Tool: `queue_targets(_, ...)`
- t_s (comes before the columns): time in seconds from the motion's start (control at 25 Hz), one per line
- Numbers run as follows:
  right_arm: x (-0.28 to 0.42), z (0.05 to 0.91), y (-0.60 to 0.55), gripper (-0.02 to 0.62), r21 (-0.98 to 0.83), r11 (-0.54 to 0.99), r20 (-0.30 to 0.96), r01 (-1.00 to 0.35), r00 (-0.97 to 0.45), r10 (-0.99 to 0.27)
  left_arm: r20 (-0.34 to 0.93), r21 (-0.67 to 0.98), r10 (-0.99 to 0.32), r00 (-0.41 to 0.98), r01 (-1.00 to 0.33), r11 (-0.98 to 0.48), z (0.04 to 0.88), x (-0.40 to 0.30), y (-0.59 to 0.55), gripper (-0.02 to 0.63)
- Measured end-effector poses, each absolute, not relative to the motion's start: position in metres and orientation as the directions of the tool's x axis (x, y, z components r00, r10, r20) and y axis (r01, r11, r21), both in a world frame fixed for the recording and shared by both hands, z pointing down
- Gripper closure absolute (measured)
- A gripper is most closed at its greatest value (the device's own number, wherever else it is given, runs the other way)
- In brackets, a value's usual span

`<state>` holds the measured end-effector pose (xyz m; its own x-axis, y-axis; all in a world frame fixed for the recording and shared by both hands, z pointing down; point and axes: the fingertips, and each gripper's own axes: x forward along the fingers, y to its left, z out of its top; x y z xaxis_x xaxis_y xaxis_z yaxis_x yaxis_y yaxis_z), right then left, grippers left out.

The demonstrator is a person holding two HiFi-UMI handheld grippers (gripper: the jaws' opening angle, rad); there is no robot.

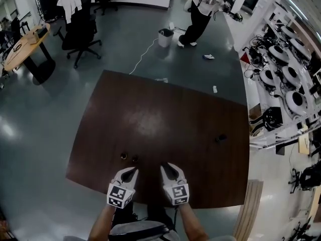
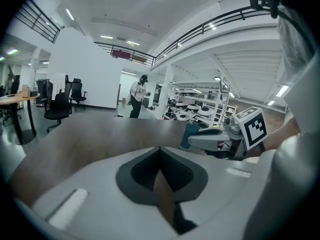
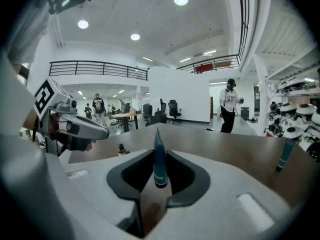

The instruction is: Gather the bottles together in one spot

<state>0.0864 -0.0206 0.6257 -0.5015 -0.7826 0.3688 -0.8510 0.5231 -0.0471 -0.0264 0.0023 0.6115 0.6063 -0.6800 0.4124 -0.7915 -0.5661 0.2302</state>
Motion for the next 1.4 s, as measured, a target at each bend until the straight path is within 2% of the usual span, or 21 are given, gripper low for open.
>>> queue_targets(0.6,0.037,0.65,-0.032,0.515,-0.043,0.594,0.391,-0.803,-0.561,-0.73,0.416,0.241,-0.689,0.593,-0.803,-0.546,0.627,-0.056,-0.009,0.606)
queue_targets(1.4,0.01,0.686,-0.031,0.515,-0.037,0.632,0.422,-0.774,-0.585,-0.693,0.434,0.247,-0.694,0.575,-0.816,-0.522,0.651,-0.078,-0.013,0.605)
